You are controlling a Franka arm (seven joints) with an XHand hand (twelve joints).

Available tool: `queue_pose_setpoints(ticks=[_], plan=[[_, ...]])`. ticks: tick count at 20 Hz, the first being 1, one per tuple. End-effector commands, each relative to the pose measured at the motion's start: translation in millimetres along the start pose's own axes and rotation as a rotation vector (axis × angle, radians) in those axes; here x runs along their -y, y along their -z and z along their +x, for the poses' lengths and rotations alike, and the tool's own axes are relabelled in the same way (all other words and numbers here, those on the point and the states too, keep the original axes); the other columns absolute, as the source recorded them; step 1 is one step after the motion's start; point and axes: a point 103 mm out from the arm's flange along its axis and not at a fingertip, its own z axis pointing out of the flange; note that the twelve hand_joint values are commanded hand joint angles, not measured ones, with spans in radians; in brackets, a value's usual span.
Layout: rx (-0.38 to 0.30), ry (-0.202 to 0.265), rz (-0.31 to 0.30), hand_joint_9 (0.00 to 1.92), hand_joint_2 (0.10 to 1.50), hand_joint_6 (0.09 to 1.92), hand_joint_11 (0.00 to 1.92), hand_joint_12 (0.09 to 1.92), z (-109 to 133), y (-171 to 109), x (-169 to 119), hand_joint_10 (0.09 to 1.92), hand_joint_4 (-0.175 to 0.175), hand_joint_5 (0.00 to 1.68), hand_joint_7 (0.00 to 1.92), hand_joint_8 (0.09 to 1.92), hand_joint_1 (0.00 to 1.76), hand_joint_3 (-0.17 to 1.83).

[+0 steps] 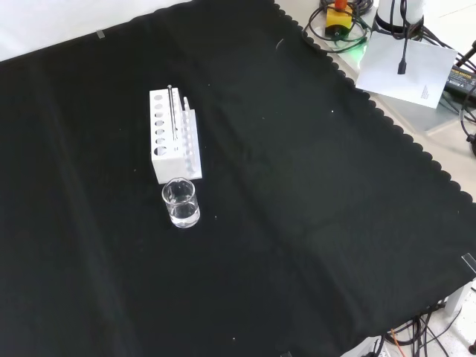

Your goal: Take the glass rod from the white test tube rack.

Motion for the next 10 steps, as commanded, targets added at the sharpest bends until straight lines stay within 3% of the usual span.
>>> queue_pose_setpoints(ticks=[1,2,4,10], plan=[[0.006,0.003,-0.008,0.31,0.79,0.18,0.31,0.68,0,0,-1,0.53,-0.122,0.21,0.26,0.45,0.78,0.76],[0.006,0.005,-0.007,0.15,0.82,0.09,0.15,0.63,0,-1,-2,0.46,-0.116,0.10,0.12,0.33,0.73,0.74],[0.007,0.011,-0.003,0.03,0.85,0.09,0.03,0.60,2,-2,-7,0.41,-0.112,0.02,0.03,0.25,0.68,0.72],[0.008,0.036,-0.005,0.00,0.87,0.09,0.00,0.66,10,-2,-29,0.48,-0.109,0.00,0.00,0.25,0.66,0.69]])
